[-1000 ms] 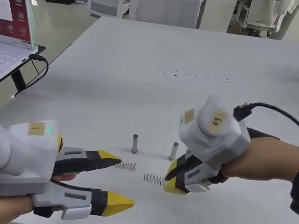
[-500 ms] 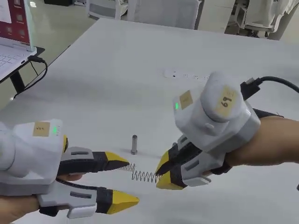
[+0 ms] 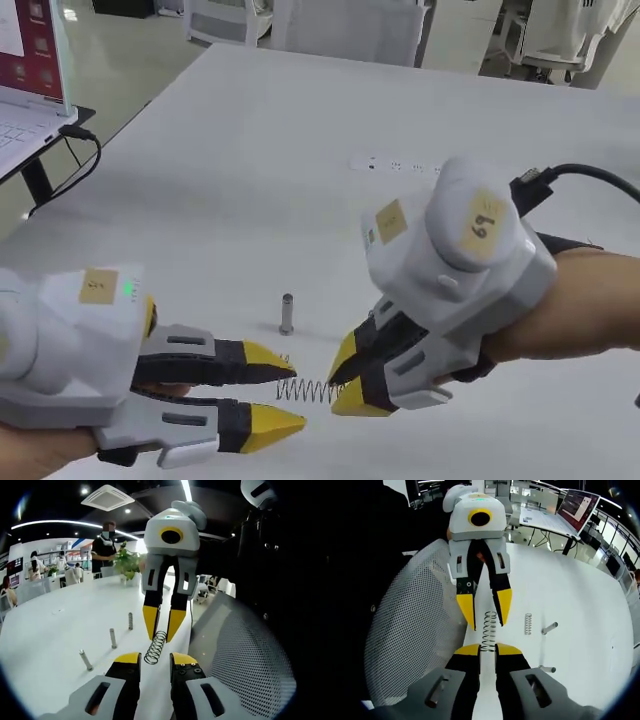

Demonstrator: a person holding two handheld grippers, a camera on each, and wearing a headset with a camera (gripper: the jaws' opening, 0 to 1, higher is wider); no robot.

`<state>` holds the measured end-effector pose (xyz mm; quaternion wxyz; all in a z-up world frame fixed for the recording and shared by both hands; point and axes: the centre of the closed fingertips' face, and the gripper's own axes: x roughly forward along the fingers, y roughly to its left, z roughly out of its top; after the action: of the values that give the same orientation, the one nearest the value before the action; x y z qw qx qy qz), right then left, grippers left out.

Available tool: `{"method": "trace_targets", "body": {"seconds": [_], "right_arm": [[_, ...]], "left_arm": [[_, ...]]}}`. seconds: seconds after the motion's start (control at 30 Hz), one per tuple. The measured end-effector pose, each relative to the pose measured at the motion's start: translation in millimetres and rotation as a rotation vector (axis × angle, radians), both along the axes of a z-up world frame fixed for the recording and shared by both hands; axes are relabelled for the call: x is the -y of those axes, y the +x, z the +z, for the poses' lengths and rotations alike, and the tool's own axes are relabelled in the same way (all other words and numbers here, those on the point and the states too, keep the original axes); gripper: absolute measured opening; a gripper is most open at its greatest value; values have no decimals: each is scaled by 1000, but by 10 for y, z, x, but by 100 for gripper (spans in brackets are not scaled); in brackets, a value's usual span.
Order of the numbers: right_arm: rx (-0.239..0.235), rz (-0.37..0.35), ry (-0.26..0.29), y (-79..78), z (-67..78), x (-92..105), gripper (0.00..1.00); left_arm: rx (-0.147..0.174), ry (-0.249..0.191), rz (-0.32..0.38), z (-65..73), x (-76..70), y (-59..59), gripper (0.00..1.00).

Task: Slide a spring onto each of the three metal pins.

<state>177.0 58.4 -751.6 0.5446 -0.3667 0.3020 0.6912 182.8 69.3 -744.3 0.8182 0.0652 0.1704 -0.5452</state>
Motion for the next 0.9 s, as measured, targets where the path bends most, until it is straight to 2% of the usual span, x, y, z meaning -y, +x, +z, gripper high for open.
{"method": "trace_targets", "body": {"seconds": [0.23, 0.5, 0.9], "right_arm": [[4, 13, -10, -23, -16, 18, 8], [10, 29, -17, -55, -9, 23, 8], [19, 30, -1, -41, -1, 18, 8]], "left_arm": [[10, 0, -9, 15, 15, -10, 5], [2, 5, -22, 7, 48, -40, 6], [18, -5, -33, 31, 55, -49, 2]]}}
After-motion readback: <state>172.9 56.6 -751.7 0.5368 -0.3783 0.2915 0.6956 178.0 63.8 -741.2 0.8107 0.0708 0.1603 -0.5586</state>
